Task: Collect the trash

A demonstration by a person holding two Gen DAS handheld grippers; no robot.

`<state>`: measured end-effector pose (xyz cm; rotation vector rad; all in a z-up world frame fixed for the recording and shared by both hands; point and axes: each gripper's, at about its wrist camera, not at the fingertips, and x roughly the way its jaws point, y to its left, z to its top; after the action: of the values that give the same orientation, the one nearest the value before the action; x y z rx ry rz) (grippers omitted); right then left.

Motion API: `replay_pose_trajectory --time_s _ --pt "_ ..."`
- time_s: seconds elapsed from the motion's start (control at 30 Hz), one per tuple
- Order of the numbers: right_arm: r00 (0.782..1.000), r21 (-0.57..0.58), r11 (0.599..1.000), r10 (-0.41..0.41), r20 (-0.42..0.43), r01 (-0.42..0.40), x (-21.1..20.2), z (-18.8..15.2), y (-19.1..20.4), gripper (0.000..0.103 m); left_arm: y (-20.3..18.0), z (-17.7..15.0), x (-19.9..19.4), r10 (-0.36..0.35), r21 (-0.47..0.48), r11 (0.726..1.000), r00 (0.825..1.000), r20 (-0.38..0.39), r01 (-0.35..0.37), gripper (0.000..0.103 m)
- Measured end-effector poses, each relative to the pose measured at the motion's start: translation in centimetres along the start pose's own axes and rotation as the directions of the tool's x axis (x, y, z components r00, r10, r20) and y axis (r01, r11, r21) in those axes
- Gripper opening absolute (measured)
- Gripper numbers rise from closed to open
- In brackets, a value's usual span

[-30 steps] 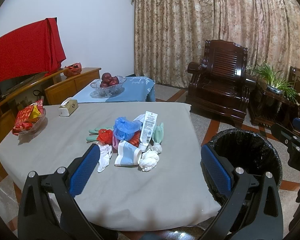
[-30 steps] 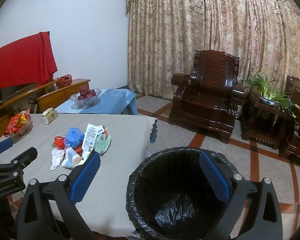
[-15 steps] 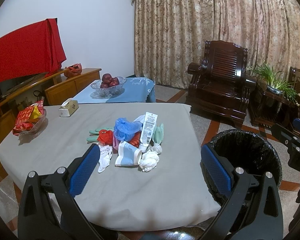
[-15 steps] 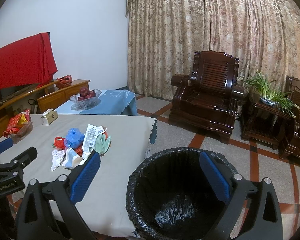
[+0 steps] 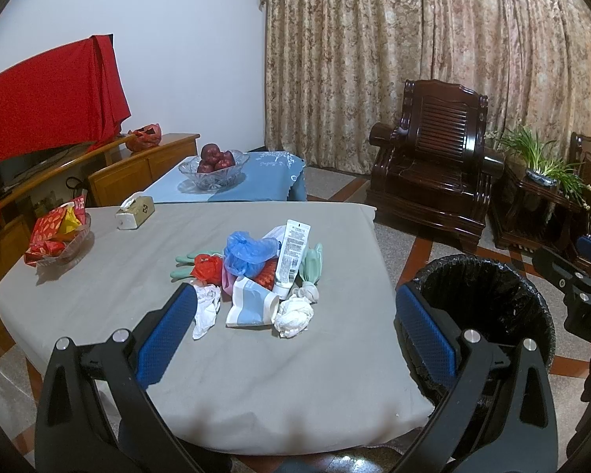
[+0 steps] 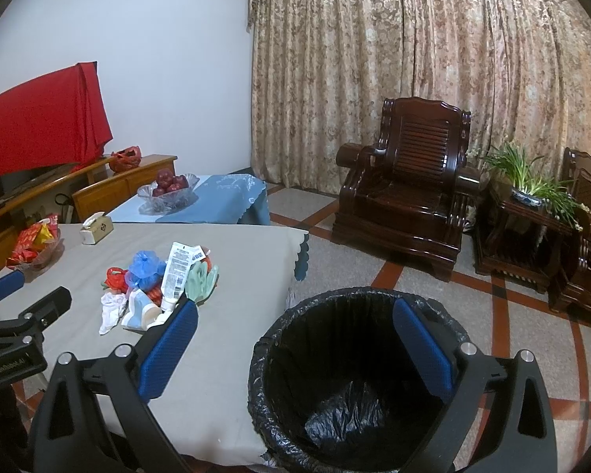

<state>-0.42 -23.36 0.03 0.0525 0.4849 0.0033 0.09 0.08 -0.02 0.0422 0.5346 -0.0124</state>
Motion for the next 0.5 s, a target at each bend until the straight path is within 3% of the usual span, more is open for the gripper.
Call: replay_pose_trajectory --time_s 0.5 --pt "1.000 -0.001 1.000 -0.001 0.000 0.001 0.05 -0.03 0.08 0.097 0.03 0.01 0.02 -0.001 -0.001 1.000 1.000 -0.001 0.001 0.098"
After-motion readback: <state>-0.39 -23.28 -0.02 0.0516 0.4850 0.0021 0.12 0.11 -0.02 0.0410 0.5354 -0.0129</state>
